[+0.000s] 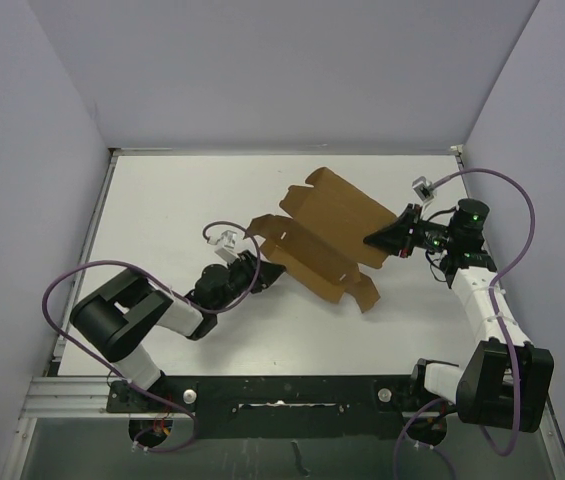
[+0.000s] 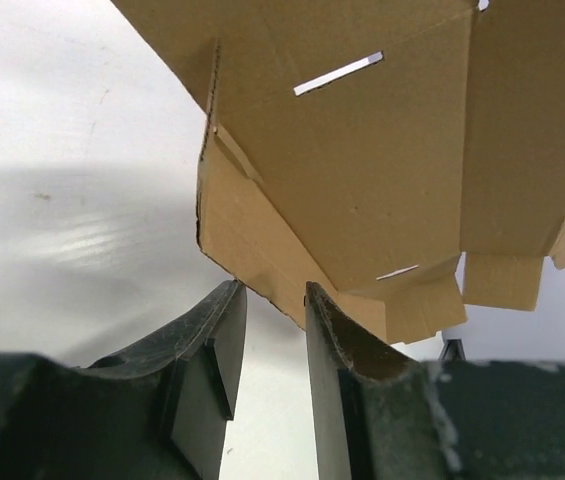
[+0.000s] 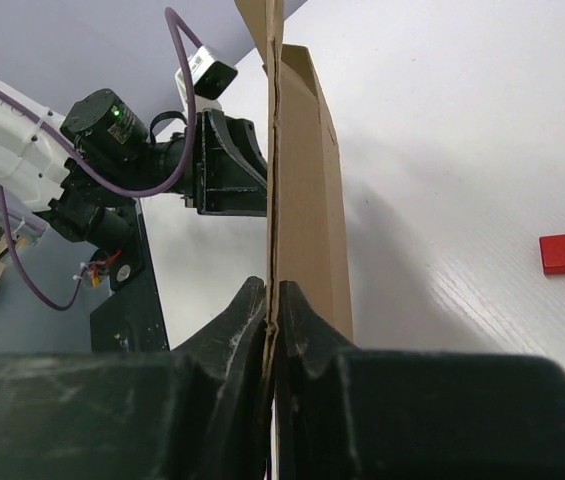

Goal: Fold the paper box

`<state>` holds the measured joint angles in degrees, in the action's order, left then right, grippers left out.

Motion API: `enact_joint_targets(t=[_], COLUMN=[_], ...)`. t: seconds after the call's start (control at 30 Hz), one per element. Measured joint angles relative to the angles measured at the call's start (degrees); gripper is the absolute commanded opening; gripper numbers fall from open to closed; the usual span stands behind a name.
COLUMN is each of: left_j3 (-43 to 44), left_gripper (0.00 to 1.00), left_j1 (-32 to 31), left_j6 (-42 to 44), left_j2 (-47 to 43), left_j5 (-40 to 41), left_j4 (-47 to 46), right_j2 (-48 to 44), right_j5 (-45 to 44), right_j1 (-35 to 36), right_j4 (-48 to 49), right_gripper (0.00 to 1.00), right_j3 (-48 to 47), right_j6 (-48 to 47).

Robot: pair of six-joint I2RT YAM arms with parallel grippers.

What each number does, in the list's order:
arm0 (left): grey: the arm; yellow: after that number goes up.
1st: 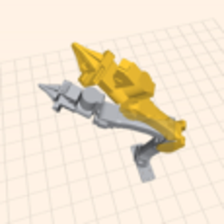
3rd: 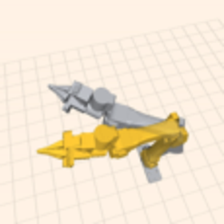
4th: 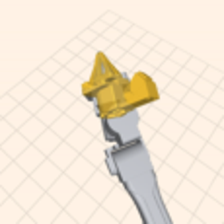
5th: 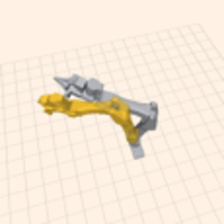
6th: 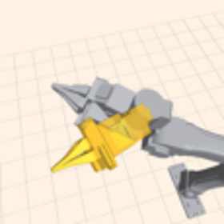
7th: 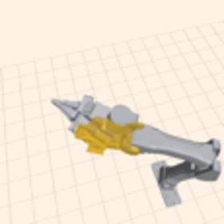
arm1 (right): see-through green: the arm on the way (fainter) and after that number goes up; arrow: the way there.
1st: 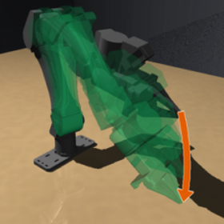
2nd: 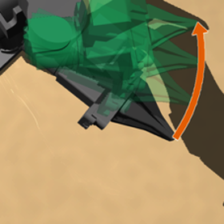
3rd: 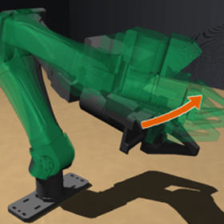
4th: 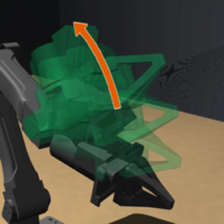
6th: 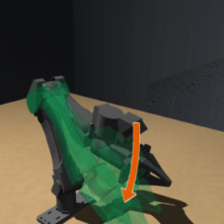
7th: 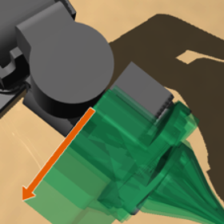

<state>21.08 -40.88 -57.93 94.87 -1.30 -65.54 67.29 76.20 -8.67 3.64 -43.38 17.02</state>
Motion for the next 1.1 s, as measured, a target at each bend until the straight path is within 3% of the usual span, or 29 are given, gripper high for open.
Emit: enact_joint_targets(t=[0.2,0.3,0.4,0.53,0.63,0.83,1.1], left_j3=[-6.4,-9.9,-9.4,-5.5,-2.3,0.0,0.9], left_gripper=[0.51,0.62,0.66,0.62,0.55,0.54,0.50], left_j1=[2.4,5.2,6.2,6.1,6.1,6.1,6.2], left_j6=[0.1,1.5,5.6,12.8,17.9,23.8,32.7], left_j2=[-2.6,-10.4,-21.8,-31.7,-33.6,-30.8,-20.4], left_j5=[-1.3,-2.1,-2.2,-2.0,-1.8,-1.3,-0.9], left_j4=[1.4,7.7,18.6,28.7,33.5,37.9,33.9], right_j2=[0.0,0.0,0.0,0.0,0.1,0.5,2.0], right_j5=[-0.9,-1.0,-1.0,-1.0,-1.0,-1.0,-1.5], right_j1=[-0.4,-0.4,-0.4,-0.4,-0.4,-0.4,-0.4], right_j4=[-2.7,-3.4,-3.5,-3.5,-3.5,-3.5,-4.3], right_gripper=[0.00,0.00,0.00,0.00,0.00,0.00,0.00], right_j3=[0.0,0.0,0.0,0.0,0.0,0.0,0.0], right_j6=[-1.9,-2.1,-2.3,-2.2,-2.2,-2.2,-2.9])
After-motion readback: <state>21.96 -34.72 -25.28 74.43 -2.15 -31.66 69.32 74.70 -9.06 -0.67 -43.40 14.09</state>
